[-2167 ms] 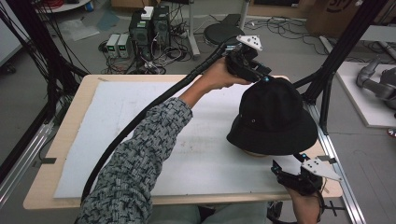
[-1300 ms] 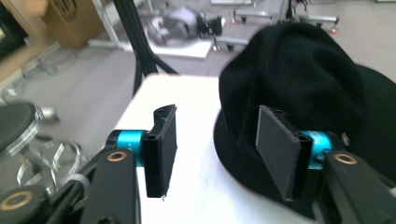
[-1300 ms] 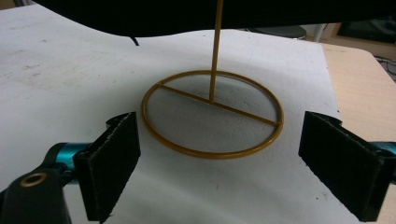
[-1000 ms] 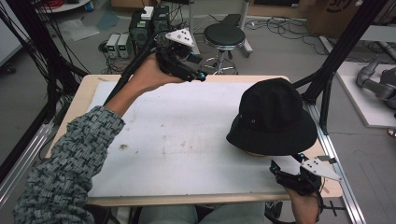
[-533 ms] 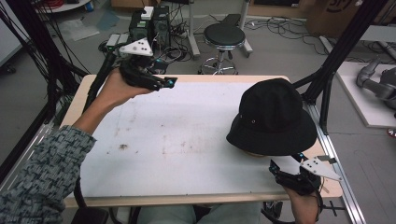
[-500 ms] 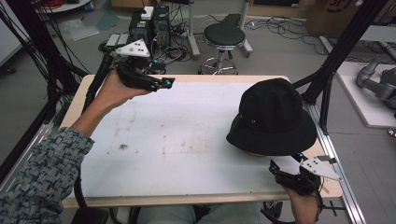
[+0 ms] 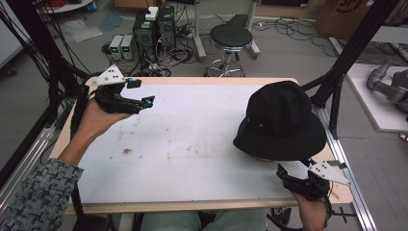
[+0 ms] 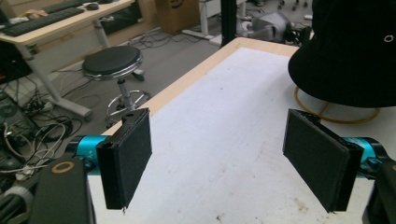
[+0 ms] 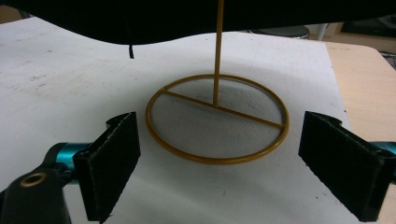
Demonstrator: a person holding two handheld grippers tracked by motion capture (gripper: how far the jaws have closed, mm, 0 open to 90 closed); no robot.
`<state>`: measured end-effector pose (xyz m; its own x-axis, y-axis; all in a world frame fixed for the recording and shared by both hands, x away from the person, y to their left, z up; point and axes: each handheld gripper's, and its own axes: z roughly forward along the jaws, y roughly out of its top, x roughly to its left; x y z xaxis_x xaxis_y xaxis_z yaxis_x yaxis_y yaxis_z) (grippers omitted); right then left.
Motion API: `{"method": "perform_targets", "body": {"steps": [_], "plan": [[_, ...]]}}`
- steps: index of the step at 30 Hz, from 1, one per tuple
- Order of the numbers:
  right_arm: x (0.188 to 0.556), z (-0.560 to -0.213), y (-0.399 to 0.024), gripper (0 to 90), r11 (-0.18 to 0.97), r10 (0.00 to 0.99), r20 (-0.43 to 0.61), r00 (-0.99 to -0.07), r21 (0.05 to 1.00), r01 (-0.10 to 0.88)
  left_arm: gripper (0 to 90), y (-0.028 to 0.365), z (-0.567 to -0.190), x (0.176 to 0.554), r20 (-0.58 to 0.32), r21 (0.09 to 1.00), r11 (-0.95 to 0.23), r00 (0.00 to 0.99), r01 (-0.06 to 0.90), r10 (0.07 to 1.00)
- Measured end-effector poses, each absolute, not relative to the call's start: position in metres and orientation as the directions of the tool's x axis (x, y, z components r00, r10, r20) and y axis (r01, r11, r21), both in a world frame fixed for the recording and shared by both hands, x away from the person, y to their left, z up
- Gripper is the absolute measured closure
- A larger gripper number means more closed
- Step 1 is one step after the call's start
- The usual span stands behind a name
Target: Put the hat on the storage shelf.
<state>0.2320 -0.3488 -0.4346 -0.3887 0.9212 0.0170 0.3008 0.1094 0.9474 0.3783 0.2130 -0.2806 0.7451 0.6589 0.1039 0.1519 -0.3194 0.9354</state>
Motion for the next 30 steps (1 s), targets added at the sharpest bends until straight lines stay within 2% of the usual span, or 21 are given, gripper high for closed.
{"method": "perform_targets", "body": {"steps": [9,13,30], "plan": [[0.231,-0.434,-0.351,12.3,0.095,0.923,0.029,-0.383,0.950,0.299,23.8,0.235,-0.305,0.358,0.071,0.952,-0.258,0.700,0.166,0.710],[0.230,-0.434,-0.351,12.3,0.095,0.923,0.029,-0.384,0.950,0.299,23.4,0.245,-0.321,0.353,0.028,0.960,-0.209,0.676,0.188,0.736],[0.233,-0.434,-0.348,12.3,0.095,0.919,0.032,-0.392,0.949,0.300,23.4,0.267,-0.383,0.333,-0.010,0.956,-0.167,0.598,0.240,0.801]]}}
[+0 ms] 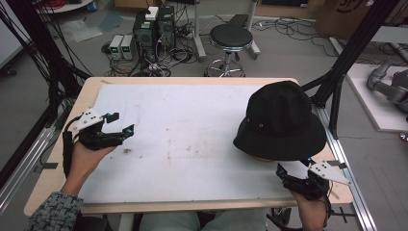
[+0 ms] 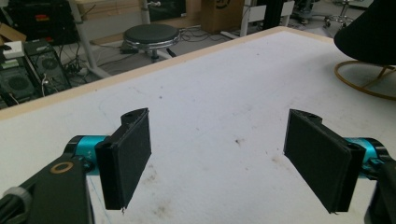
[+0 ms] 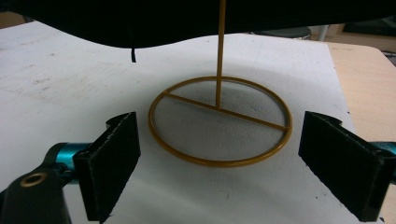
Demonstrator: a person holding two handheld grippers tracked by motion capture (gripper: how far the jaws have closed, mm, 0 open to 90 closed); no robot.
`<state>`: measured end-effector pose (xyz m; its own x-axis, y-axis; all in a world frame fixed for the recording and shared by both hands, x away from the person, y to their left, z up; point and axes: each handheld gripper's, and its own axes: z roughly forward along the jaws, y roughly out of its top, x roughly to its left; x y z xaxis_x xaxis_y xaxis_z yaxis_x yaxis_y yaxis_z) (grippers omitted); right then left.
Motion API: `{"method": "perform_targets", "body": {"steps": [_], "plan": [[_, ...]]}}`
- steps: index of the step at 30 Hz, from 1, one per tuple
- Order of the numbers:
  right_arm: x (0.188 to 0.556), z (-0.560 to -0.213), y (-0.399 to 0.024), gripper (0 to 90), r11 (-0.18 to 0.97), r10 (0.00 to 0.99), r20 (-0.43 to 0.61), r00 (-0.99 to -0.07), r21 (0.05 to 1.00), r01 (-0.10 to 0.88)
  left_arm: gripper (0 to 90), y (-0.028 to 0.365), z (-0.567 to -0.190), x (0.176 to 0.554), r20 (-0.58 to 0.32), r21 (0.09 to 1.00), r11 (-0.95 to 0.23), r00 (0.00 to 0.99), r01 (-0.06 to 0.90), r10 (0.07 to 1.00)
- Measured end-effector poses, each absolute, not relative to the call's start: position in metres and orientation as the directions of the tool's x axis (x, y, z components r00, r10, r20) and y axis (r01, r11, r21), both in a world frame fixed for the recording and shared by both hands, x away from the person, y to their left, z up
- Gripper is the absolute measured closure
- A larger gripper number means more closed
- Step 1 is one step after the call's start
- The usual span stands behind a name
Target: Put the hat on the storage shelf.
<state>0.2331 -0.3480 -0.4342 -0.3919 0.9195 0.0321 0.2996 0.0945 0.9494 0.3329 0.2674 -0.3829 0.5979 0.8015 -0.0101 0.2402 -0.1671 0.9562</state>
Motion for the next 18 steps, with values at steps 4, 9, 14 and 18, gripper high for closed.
{"method": "perform_targets", "body": {"steps": [4,9,14,18], "plan": [[0.234,-0.434,-0.347,12.3,0.099,0.917,0.028,-0.397,0.950,0.297,23.3,0.270,-0.394,0.330,-0.020,0.956,-0.156,0.585,0.248,0.811],[0.235,-0.434,-0.347,12.3,0.099,0.917,0.029,-0.397,0.949,0.298,23.4,0.273,-0.407,0.327,-0.031,0.953,-0.147,0.568,0.266,0.823],[0.235,-0.434,-0.347,12.3,0.101,0.916,0.029,-0.399,0.949,0.299,23.5,0.275,-0.408,0.326,-0.026,0.952,-0.152,0.565,0.266,0.824],[0.235,-0.434,-0.347,12.3,0.101,0.916,0.027,-0.401,0.949,0.297,23.4,0.275,-0.408,0.326,-0.024,0.952,-0.154,0.565,0.265,0.825]]}}
